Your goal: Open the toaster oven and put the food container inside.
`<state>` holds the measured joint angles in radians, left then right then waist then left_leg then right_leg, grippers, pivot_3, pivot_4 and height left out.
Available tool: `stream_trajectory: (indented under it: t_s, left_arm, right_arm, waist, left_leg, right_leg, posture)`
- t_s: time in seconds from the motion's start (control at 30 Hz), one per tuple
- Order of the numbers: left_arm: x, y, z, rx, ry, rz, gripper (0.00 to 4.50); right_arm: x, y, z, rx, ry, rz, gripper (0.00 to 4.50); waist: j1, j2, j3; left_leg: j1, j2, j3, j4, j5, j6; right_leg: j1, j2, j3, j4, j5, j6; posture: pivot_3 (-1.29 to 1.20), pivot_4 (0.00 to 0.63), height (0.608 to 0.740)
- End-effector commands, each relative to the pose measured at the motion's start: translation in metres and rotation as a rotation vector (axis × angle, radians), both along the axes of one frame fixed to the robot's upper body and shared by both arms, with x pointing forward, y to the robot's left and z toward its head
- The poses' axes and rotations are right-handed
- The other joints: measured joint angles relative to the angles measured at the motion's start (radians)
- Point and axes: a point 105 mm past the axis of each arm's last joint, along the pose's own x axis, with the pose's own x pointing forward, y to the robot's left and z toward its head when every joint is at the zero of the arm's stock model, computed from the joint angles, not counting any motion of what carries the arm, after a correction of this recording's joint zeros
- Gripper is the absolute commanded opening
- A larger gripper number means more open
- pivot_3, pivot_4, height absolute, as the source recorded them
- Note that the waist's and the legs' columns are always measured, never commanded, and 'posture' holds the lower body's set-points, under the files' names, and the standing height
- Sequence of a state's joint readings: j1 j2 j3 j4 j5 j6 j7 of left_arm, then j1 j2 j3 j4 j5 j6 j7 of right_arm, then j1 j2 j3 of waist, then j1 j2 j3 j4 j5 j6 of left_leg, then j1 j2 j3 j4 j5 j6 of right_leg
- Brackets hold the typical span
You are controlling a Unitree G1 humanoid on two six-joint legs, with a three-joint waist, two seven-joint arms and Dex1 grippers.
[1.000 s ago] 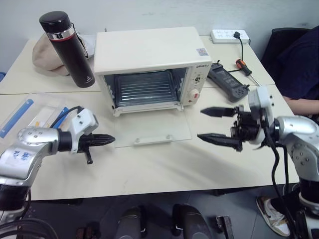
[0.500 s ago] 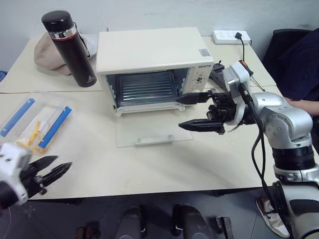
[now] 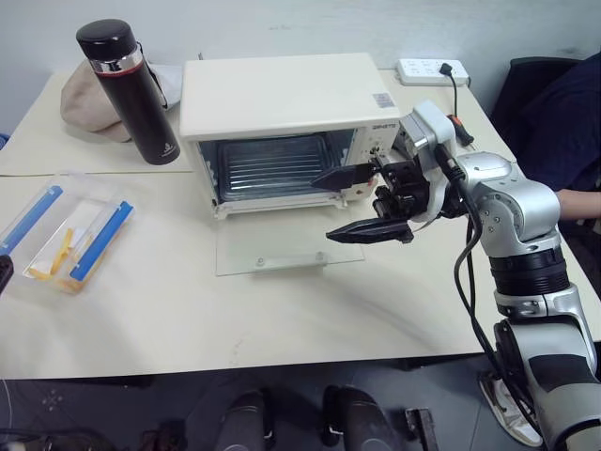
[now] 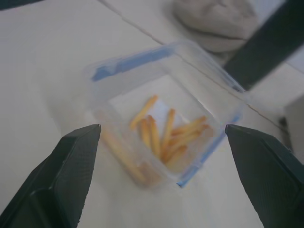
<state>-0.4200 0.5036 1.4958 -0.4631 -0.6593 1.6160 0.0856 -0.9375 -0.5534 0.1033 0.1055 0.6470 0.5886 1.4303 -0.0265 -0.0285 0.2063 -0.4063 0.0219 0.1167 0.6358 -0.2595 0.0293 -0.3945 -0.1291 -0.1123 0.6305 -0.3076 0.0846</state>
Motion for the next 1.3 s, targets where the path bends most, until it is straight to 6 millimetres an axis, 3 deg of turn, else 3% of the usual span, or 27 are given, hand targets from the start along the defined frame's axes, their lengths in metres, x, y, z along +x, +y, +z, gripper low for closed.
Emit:
stream_trajectory:
  t_s: [0.03, 0.3, 0.4, 0.73, 0.87, 0.9, 1.1, 1.2, 1.3]
  left_arm:
    - [0.003, 0.016, -0.01, -0.114, 0.058, 0.136, 4.46]
    - [0.047, 0.011, -0.02, -0.198, 0.207, 0.051, 4.46]
    - [0.053, 0.011, -0.026, -0.203, 0.272, 0.028, 4.46]
    - [0.054, 0.021, -0.02, -0.209, 0.319, 0.055, 1.48]
    - [0.046, 0.028, -0.011, -0.059, 0.407, 0.006, 0.27]
    - [0.044, 0.028, -0.01, -0.032, 0.418, -0.018, 0.1]
    - [0.029, 0.022, 0.003, 0.111, 0.454, -0.199, 0.08]
    - [0.033, -0.019, 0.037, 0.249, 0.313, -0.478, 0.08]
    - [0.042, -0.064, 0.05, 0.304, 0.228, -0.716, 0.08]
  right_arm:
    - [-0.005, -0.001, 0.009, 0.028, -0.047, 0.0, 4.5]
    - [-0.011, -0.006, 0.005, 0.053, -0.029, -0.053, 4.5]
    - [-0.014, -0.009, 0.003, 0.063, -0.022, -0.082, 4.5]
    - [-0.022, -0.017, 0.0, 0.049, -0.022, -0.119, 4.5]
    - [-0.024, -0.026, -0.003, 0.017, 0.028, -0.136, 4.5]
    - [-0.028, -0.029, -0.004, 0.011, 0.035, -0.124, 4.5]
    - [-0.027, -0.04, -0.003, 0.026, 0.02, -0.208, 4.5]
    - [-0.029, -0.054, -0.007, 0.026, 0.052, -0.274, 4.5]
    - [-0.032, -0.059, -0.006, 0.035, 0.066, -0.291, 4.5]
  waist:
    - [-0.001, -0.001, 0.0]
    - [0.001, -0.004, 0.0]
    - [0.0, -0.005, 0.0]
    - [0.0, -0.005, 0.0]
    - [-0.002, -0.005, 0.0]
    - [-0.001, -0.006, 0.0]
    - [-0.001, -0.006, 0.0]
    - [0.001, -0.007, 0.0]
    - [0.012, -0.007, 0.0]
  left_leg:
    - [0.0, 0.0, 0.0, 0.0, 0.0, 0.0]
    - [0.0, 0.0, 0.001, 0.0, -0.003, -0.006]
    - [0.0, 0.0, 0.001, -0.001, -0.004, -0.007]
    - [0.0, 0.0, 0.004, -0.001, -0.004, -0.008]
    - [0.0, 0.0, 0.004, -0.002, -0.004, -0.008]
    - [0.0, 0.0, 0.005, -0.003, -0.004, -0.008]
    - [-0.001, 0.002, 0.01, -0.004, -0.004, -0.009]
    - [-0.001, 0.002, 0.011, -0.004, -0.004, -0.009]
    - [-0.003, 0.002, 0.009, -0.004, -0.004, -0.01]
  right_leg:
    - [0.0, 0.0, 0.0, 0.0, 0.0, 0.0]
    - [-0.001, 0.0, 0.001, 0.0, 0.0, 0.0]
    - [-0.002, 0.0, 0.001, 0.001, 0.0, 0.0]
    - [-0.004, 0.0, 0.002, 0.002, 0.0, 0.0]
    - [-0.004, 0.0, 0.003, 0.002, 0.0, 0.0]
    - [-0.006, 0.0, 0.003, 0.002, 0.0, 0.0]
    - [-0.012, -0.001, 0.003, 0.002, 0.0, 0.0]
    - [-0.013, -0.002, 0.005, 0.0, 0.0, -0.001]
    - [-0.014, -0.004, 0.004, -0.002, 0.001, -0.002]
  posture:
    - [0.0, 0.15, 0.74]
    - [0.0, 0.15, 0.74]
    - [0.0, 0.15, 0.74]
    - [0.0, 0.15, 0.74]
    - [0.0, 0.15, 0.74]
    - [0.0, 0.15, 0.74]
    - [0.0, 0.15, 0.74]
    - [0.0, 0.15, 0.74]
    - [0.0, 0.15, 0.74]
